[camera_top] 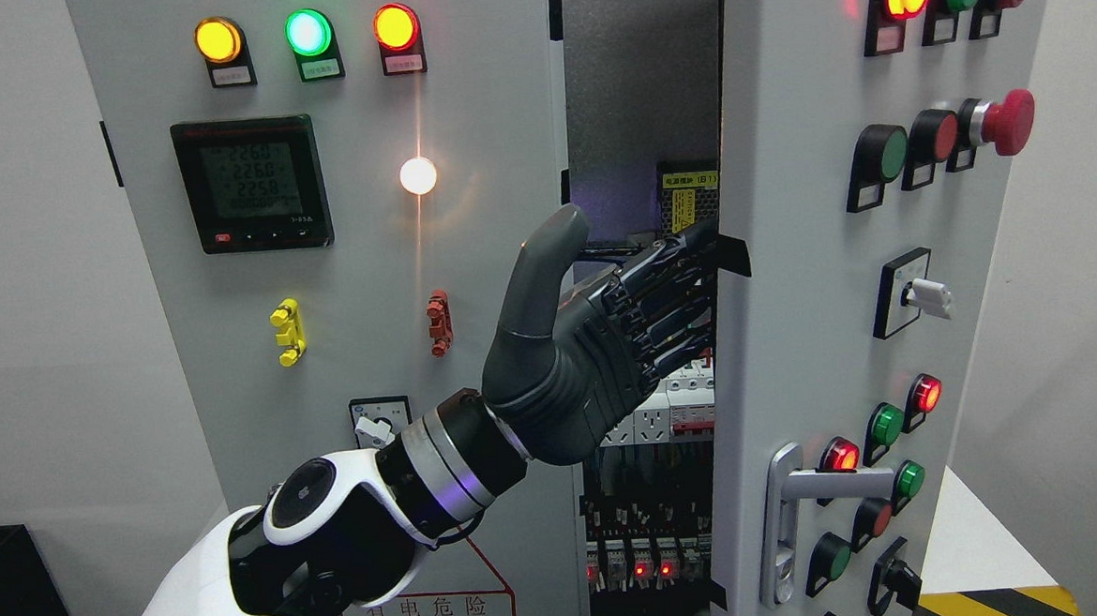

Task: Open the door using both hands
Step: 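Insert left hand fingers behind the door edge and hook it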

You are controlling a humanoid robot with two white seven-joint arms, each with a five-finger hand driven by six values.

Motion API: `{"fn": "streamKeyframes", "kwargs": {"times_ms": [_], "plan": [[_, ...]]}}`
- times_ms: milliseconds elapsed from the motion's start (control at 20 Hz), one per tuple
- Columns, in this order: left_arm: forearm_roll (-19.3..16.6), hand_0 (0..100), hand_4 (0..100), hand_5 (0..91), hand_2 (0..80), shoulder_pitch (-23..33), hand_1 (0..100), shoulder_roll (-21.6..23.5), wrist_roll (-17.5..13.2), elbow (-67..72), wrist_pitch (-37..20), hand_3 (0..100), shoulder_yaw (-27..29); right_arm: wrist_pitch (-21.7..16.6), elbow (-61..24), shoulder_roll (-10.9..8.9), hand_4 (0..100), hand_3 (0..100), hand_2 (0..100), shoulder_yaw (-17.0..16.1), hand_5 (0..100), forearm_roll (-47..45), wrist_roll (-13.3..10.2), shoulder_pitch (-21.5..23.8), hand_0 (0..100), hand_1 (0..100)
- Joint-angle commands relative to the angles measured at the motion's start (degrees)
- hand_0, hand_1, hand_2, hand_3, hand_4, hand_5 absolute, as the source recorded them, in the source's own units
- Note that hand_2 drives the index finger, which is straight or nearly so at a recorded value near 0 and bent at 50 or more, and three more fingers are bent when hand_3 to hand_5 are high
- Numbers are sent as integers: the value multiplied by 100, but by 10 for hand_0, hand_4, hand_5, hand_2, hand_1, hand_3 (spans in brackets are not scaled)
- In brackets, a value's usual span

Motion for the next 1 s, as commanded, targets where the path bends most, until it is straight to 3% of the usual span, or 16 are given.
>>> {"fn": "streamKeyframes", "kwargs": {"times_ms": [0,952], "plan": [[356,0,0,0,0,-74,0,-153,-100,5,5,0,-48,0,0,0,0,0,0,0,0,-53,0,-1,194,0],[462,0,0,0,0,-232,0,-407,-153,-180,110,0,-302,0,0,0,0,0,0,0,0,-62,0,-1,194,0]]}}
